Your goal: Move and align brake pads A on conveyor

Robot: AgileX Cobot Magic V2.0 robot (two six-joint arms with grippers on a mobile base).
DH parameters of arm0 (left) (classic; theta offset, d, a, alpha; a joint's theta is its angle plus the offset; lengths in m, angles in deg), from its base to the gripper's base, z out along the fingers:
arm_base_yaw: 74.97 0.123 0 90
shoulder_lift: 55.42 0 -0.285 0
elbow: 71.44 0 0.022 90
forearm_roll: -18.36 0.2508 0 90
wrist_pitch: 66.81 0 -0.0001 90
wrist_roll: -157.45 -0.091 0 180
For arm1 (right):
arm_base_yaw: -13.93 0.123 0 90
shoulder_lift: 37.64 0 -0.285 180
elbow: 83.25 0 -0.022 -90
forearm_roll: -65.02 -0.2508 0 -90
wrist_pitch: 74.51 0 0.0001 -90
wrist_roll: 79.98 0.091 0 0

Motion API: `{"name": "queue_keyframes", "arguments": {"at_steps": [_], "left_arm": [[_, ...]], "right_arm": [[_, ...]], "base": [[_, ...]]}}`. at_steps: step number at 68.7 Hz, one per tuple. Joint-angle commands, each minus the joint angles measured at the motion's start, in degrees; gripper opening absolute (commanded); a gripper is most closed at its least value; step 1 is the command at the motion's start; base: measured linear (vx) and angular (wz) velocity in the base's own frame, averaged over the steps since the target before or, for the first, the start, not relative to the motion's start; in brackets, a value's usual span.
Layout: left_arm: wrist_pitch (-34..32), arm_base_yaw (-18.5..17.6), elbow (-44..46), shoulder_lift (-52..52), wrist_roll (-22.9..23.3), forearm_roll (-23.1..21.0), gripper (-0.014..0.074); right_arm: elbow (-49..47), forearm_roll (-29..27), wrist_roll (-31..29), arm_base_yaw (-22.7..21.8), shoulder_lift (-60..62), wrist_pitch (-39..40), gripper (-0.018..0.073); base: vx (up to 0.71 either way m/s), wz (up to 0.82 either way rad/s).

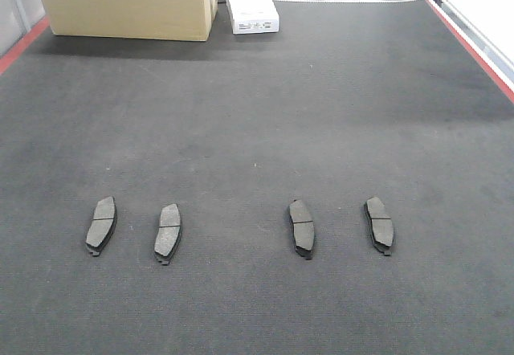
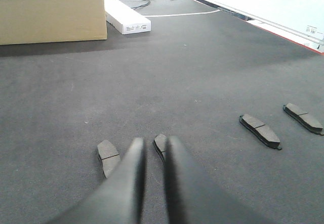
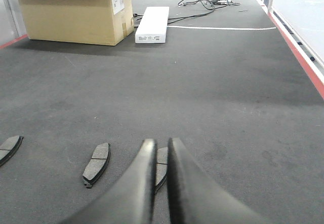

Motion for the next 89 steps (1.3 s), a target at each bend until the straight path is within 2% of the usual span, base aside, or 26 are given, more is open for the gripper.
{"name": "queue_keyframes", "arguments": {"at_steps": [1, 11, 55, 62, 67, 76, 80, 89], "left_arm": [[-4.17, -0.04, 1.18, -0.80, -0.03, 0.07, -0.0008], [-4.12, -0.04, 1.18, -0.80, -0.03, 0.07, -0.0008], [-4.14, 0.29, -0.86, -0.73, -0.03, 0.18, -0.0008], [-5.56, 4.77, -3.67, -0.73, -3.32, 0.74, -0.0008], [-9.37, 8.39, -6.51, -0.73, -6.00, -1.84, -0.0008], [-20.76, 15.43, -12.54, -0.73, -11.43, -8.15, -0.0008], [-25.60, 18.32, -15.38, -0.73, -11.30, -9.66, -0.0008], [-36.01, 22.54, -22.54, -0.73, -8.55, -10.01, -0.0007]], "right_arm": [[-1.28, 1.56, -0.60, -0.40, -0.76, 3.44, -0.0013], [-1.28, 1.62, -0.60, -0.40, -0.76, 0.37, -0.0011], [-1.28, 1.62, -0.60, -0.40, -0.76, 0.38, -0.0011], [-1.28, 1.62, -0.60, -0.40, -0.76, 0.38, -0.0011], [-1.28, 1.62, -0.60, -0.40, -0.76, 0.43, -0.0011], [-1.28, 1.62, -0.60, -0.40, -0.76, 0.37, -0.0011], [-1.28, 1.62, -0.60, -0.40, -0.76, 0.37, -0.0011], [-1.28, 1.62, -0.60, -0.40, -0.76, 0.37, -0.0011]], "base": [[0.00, 0.00], [0.00, 0.00], [0.00, 0.00], [0.00, 0.00], [0.00, 0.00], [0.00, 0.00], [0.00, 0.00], [0.00, 0.00]]}}
